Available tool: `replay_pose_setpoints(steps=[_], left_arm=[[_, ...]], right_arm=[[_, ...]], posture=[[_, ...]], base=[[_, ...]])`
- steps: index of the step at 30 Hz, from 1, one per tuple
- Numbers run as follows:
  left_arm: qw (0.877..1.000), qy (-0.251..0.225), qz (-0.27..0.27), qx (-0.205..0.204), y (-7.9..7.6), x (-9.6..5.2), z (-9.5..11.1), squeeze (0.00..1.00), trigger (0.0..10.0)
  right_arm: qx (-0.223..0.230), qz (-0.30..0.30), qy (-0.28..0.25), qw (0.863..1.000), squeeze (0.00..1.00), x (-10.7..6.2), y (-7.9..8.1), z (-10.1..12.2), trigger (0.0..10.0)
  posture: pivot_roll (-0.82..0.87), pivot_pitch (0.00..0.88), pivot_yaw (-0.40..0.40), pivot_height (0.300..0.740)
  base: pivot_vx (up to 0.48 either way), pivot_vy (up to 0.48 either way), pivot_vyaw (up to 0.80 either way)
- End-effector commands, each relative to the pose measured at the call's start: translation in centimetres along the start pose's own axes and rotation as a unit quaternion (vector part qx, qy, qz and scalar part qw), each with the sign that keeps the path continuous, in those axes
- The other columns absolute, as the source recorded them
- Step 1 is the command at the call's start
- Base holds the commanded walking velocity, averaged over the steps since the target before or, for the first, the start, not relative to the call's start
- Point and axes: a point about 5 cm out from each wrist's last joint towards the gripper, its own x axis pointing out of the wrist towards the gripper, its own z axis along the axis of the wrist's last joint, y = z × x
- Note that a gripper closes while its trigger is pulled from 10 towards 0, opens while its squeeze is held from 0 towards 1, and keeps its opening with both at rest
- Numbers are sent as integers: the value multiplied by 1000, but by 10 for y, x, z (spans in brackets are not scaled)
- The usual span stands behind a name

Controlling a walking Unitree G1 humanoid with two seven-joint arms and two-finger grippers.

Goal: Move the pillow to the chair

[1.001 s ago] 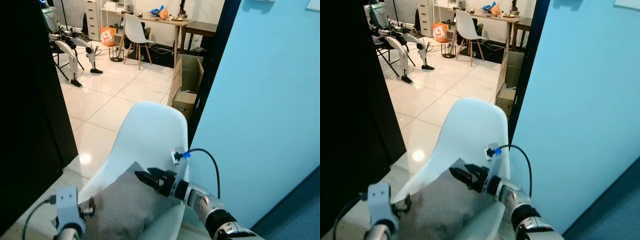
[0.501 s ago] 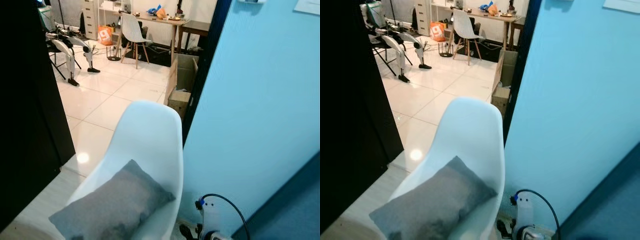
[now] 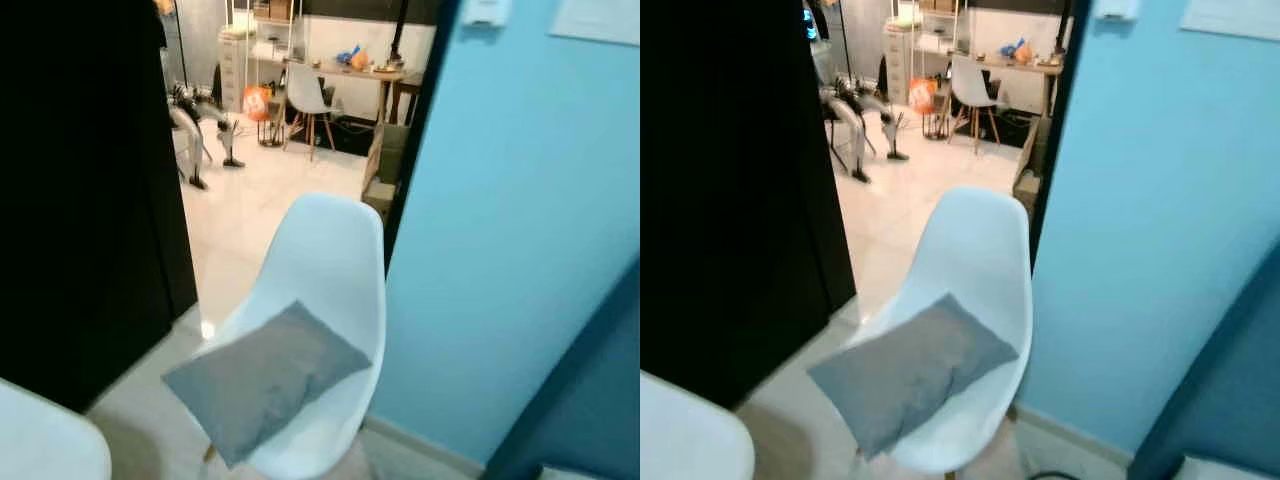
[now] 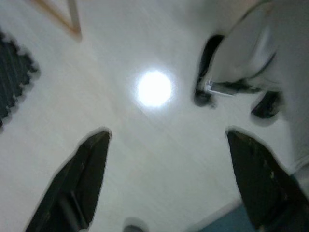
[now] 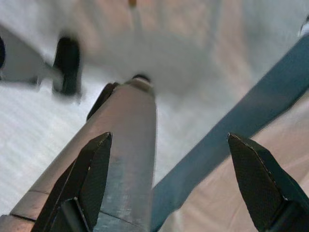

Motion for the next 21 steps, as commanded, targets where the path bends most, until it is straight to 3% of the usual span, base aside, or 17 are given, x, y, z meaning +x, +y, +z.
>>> replay_pose_setpoints(steps=[1,8,21], left_arm=[[1000,-15,-18,6,-10,2,12,0,10000],[1000,-20,-13,7,-8,3,18,0,10000],[1000,-10,-17,6,-10,2,15,0,10000]], right_arm=[[-6,-5,12,1000,0,0,-1,-7,10000],[-16,-6,1,1000,0,0,-2,1,10000],[-39,-3,28,999,0,-1,-4,-10,10000]], posture=[[136,57,-108,722],[133,54,-108,722],[128,56,-119,722]], base=[[-454,0,0],[-360,0,0],[0,0,-768]])
